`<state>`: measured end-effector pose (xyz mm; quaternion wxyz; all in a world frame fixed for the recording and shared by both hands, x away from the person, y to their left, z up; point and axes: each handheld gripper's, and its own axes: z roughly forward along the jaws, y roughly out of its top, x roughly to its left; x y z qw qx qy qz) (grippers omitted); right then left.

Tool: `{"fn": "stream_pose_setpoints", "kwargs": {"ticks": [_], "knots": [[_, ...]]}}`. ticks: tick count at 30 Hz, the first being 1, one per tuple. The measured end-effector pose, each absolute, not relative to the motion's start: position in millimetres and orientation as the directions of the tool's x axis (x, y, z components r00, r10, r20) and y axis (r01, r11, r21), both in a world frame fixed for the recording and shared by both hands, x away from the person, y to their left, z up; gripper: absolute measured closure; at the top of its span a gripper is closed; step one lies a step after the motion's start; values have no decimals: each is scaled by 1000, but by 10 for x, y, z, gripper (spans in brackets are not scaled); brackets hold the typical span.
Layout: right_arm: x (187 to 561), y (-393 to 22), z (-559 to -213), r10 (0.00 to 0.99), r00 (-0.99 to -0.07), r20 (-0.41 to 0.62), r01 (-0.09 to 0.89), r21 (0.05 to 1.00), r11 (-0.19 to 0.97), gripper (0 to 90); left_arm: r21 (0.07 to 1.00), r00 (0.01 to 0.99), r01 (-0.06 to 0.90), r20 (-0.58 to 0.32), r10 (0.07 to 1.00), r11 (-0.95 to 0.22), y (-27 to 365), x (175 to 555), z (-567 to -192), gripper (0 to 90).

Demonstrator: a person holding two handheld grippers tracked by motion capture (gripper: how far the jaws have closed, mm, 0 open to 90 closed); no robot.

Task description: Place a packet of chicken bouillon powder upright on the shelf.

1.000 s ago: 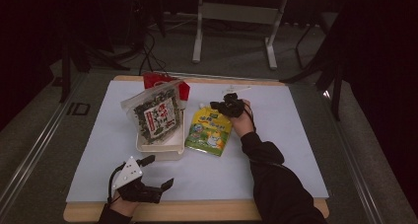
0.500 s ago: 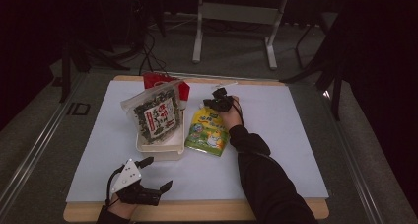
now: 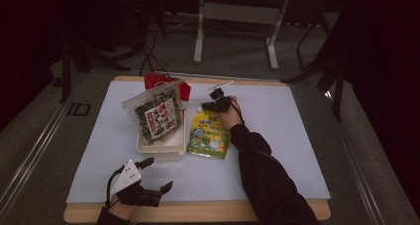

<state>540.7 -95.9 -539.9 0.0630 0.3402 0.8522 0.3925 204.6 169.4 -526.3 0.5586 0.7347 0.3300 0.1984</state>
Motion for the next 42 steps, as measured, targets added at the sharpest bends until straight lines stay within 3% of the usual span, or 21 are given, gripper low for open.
{"fn": "stream_pose_setpoints", "kwargs": {"ticks": [7,25,35,42], "knots": [[5193,-903,-5427,574,-810,120,485,688,540,899,953,703,260,-75,707,-158,1692,2046,-5251,24],[4636,-1028,-5339,505,-853,131,441,698,564,898,955,707,250,-66,704,-161,1641,2067,-5226,24],[4606,-1239,-5203,523,-847,101,425,721,548,880,954,710,249,-63,702,-167,1625,2090,-5237,24],[4766,-1096,-5262,544,-830,122,456,710,536,880,953,710,251,-64,701,-168,1627,2104,-5246,24]]}}
